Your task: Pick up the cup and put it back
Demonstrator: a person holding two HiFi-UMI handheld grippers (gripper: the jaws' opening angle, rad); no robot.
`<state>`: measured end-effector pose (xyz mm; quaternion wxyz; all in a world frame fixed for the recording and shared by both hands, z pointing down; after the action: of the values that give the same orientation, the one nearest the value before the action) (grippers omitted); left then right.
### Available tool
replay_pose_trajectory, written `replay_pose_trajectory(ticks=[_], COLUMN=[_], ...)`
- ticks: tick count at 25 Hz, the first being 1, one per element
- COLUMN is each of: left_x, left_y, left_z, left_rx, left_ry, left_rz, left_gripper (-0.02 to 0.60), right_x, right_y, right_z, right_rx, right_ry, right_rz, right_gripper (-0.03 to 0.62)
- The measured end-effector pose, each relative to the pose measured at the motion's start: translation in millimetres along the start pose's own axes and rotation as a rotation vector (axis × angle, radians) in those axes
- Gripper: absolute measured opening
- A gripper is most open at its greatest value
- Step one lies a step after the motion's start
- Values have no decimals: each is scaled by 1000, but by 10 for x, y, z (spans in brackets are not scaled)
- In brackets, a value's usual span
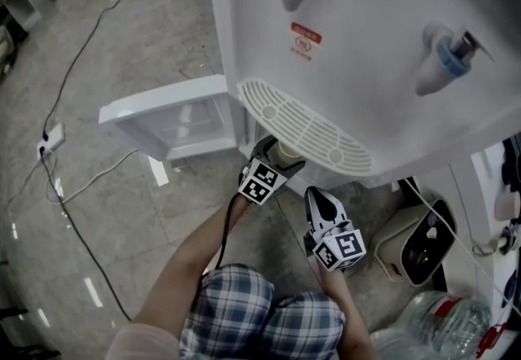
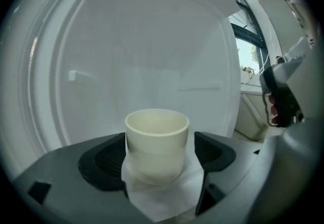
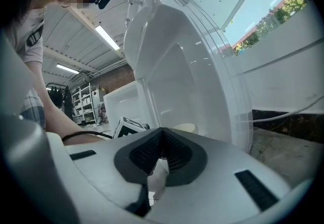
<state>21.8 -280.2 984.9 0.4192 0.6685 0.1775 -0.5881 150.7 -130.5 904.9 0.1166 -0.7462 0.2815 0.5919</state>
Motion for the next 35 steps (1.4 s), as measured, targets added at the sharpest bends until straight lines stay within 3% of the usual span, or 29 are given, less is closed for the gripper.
replay_pose_trajectory(ticks=[6,11,15,16,18,22,24,28,35], left_x=[116,245,366,413,530,817,1003,1530,3040], left_y=[-209,-566,-864,-940,-1116,-1572,-1807,-2329,-3245], left_z=[37,92,104,105,89,29,18,-82,-188], left_rx=[6,30,17,24,46,81,100,109,112], left_ry=[29,-9,-39,-42,-60,-115,-138,-179,-118], left_rz=[-39,-112,-116,-103,-76,-42,-29,-11,-59], left_gripper=[416,416,410,373,179,105,52,26,25], right_x=[12,59,145,177,278,591,801,1384,2710], right_y=[4,6,6,7,-17,-161,-248,-500,-832], right_z=[7,30,55,67,115,330,442,783,1485], right_rx=[4,-1,-22,-35,-59,-100,-128,-161,-155], right_ry=[-3,-21,-23,-11,19,28,29,51,41], right_rz=[-3,-5,-5,-5,3,46,60,90,107], right_gripper=[17,17,17,17,17,17,17,17,17])
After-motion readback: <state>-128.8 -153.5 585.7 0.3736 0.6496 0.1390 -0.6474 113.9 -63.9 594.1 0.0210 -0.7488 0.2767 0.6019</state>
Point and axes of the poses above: the fingertips, and each gripper's own axes: y forward along the fingers, z to its left, x out of its top, the point moved 9 cm from there along -y, backward along the fingers, and after that the axes turned 3 degrees about x, right-handed, at the moved point
